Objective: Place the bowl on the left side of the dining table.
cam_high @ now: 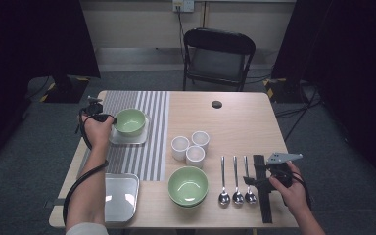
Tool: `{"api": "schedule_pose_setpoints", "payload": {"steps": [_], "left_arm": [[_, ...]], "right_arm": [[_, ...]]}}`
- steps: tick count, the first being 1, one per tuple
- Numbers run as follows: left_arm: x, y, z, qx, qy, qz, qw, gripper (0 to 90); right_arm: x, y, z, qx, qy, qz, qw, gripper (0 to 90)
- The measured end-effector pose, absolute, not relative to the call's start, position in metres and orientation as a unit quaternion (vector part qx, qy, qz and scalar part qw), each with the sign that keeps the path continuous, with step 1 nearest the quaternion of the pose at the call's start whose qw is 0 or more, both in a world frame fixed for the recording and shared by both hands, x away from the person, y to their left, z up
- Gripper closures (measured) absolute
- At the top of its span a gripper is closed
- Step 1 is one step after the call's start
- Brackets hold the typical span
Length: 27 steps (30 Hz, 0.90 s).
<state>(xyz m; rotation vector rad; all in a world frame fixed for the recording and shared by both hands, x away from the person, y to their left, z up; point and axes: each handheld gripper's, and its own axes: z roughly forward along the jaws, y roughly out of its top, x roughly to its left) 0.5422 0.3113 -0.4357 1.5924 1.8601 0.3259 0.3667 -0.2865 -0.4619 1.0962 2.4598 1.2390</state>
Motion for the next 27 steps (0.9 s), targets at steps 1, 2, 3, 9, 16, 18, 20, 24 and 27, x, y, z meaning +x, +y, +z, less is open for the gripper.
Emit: {"api": "schedule_pose_setpoints", "payload": {"steps": [1,2,3,9,16,18,20,24,27], "left_arm": [[0.542,0.311,-0.436,0.608,0.711,0.125,0.33,84.8],[0.542,0.312,-0.435,0.612,0.71,0.127,0.326,84.8],[0.541,0.311,-0.436,0.609,0.711,0.125,0.33,84.8],[0.54,0.312,-0.437,0.604,0.711,0.122,0.337,84.2],[0.535,0.315,-0.436,0.599,0.712,0.126,0.343,73.2],[0.533,0.316,-0.435,0.6,0.713,0.12,0.343,73.2],[0.531,0.316,-0.433,0.599,0.713,0.119,0.343,70.6],[0.525,0.317,-0.429,0.596,0.713,0.126,0.348,64.6],[0.521,0.317,-0.428,0.596,0.713,0.125,0.347,64.0]], "right_arm": [[0.367,-0.287,-0.462,0.368,0.827,0.416,0.09,23.1],[0.367,-0.287,-0.462,0.368,0.827,0.416,0.09,23.1],[0.367,-0.288,-0.462,0.369,0.826,0.417,0.089,23.2],[0.366,-0.288,-0.461,0.37,0.825,0.417,0.091,23.1],[0.366,-0.288,-0.462,0.37,0.826,0.416,0.092,23.1],[0.366,-0.288,-0.462,0.369,0.826,0.416,0.093,23.1],[0.366,-0.288,-0.461,0.37,0.826,0.415,0.093,23.1],[0.366,-0.288,-0.461,0.37,0.827,0.413,0.095,23.1],[0.366,-0.287,-0.461,0.369,0.827,0.414,0.096,23.1]]}}
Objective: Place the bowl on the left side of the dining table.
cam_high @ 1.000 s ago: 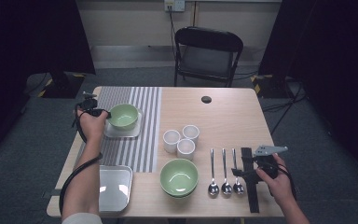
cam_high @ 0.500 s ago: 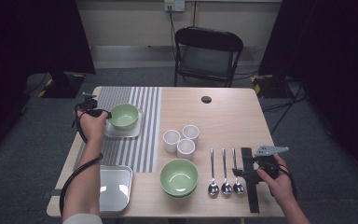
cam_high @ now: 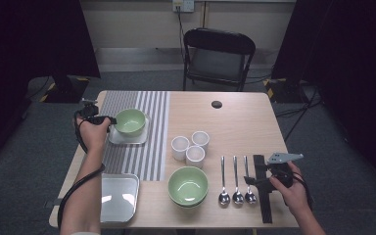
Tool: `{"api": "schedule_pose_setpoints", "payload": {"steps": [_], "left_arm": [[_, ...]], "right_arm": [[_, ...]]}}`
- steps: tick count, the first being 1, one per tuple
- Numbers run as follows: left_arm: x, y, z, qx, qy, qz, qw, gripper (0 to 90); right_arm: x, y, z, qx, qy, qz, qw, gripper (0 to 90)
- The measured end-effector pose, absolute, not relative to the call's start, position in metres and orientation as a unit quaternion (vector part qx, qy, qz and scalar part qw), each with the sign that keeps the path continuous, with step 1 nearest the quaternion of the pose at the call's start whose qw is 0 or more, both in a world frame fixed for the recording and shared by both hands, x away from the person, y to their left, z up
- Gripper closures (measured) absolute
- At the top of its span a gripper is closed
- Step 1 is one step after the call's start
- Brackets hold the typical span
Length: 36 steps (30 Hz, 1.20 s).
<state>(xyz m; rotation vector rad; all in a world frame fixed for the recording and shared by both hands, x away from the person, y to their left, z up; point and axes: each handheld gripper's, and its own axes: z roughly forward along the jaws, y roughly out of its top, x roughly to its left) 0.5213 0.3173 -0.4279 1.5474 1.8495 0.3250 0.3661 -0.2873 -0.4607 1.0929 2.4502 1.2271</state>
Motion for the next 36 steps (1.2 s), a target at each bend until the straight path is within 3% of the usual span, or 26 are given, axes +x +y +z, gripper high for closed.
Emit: {"api": "schedule_pose_setpoints", "payload": {"steps": [10,20,36], "left_arm": [[0.51,0.316,-0.424,0.603,0.707,0.122,0.349,56.6],[0.497,0.32,-0.42,0.604,0.699,0.138,0.357,43.6],[0.477,0.314,-0.415,0.625,0.676,0.119,0.372,35.5]], "right_arm": [[0.367,-0.284,-0.462,0.366,0.829,0.412,0.094,23.1],[0.368,-0.285,-0.462,0.369,0.827,0.413,0.094,23.2],[0.367,-0.283,-0.46,0.367,0.828,0.411,0.098,23.2]]}}
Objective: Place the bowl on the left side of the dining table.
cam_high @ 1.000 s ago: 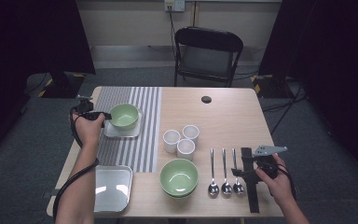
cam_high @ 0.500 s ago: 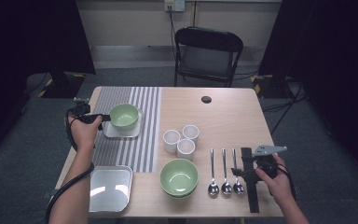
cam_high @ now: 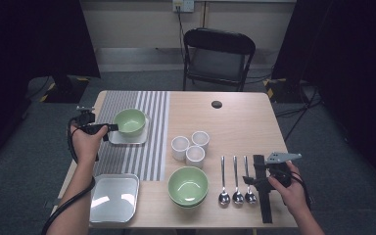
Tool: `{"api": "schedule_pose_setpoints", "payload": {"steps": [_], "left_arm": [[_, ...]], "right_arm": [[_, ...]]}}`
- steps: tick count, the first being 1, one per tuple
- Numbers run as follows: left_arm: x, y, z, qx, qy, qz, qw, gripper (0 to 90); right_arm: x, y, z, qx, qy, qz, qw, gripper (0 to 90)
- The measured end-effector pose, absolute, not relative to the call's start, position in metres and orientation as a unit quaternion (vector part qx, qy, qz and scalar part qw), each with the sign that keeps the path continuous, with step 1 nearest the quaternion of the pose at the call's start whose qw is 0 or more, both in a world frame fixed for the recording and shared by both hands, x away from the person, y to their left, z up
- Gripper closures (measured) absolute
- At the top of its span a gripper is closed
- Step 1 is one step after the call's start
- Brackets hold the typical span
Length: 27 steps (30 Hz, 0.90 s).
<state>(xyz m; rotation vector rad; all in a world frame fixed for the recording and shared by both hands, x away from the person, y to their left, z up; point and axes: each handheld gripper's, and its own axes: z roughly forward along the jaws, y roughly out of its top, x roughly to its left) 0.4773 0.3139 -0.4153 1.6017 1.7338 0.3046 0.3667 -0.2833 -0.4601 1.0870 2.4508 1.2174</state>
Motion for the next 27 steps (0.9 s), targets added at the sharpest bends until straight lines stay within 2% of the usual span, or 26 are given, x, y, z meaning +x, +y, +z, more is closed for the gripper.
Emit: {"api": "schedule_pose_setpoints", "payload": {"steps": [12,27], "left_arm": [[0.464,0.311,-0.417,0.633,0.665,0.105,0.383,32.3],[0.443,0.304,-0.416,0.643,0.652,0.115,0.385,31.8]], "right_arm": [[0.366,-0.28,-0.46,0.362,0.834,0.403,0.103,23.1],[0.369,-0.279,-0.456,0.371,0.839,0.377,0.129,24.7]]}}
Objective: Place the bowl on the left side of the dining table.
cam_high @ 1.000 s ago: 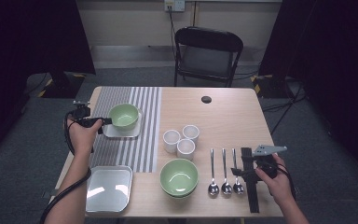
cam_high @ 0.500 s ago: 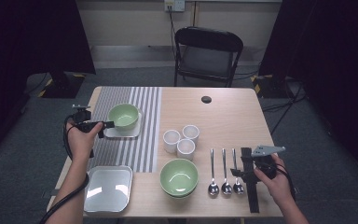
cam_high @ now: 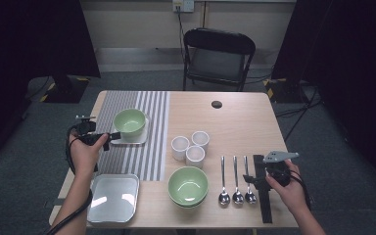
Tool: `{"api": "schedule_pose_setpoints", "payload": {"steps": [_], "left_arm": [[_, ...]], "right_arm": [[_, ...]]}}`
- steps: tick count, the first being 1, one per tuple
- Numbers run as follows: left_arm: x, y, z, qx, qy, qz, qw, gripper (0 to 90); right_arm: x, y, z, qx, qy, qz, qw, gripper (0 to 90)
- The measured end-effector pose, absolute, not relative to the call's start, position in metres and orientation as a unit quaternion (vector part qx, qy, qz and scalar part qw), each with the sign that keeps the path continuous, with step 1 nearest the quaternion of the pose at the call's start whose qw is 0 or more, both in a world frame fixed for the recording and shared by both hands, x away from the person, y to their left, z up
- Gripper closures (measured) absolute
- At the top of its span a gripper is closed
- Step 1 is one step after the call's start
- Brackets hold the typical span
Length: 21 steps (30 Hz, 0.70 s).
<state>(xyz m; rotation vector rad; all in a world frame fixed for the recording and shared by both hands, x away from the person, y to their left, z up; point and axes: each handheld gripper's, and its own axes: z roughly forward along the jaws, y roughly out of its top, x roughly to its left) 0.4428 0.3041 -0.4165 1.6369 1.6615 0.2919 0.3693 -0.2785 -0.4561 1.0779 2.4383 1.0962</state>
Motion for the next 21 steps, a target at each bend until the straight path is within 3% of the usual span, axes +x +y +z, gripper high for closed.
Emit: {"api": "schedule_pose_setpoints", "payload": {"steps": [11,21], "left_arm": [[0.431,0.3,-0.417,0.655,0.641,0.128,0.379,31.7],[0.417,0.298,-0.424,0.662,0.634,0.124,0.381,31.7]], "right_arm": [[0.375,-0.273,-0.454,0.379,0.844,0.346,0.155,25.1],[0.38,-0.261,-0.458,0.393,0.85,0.322,0.136,31.6]]}}
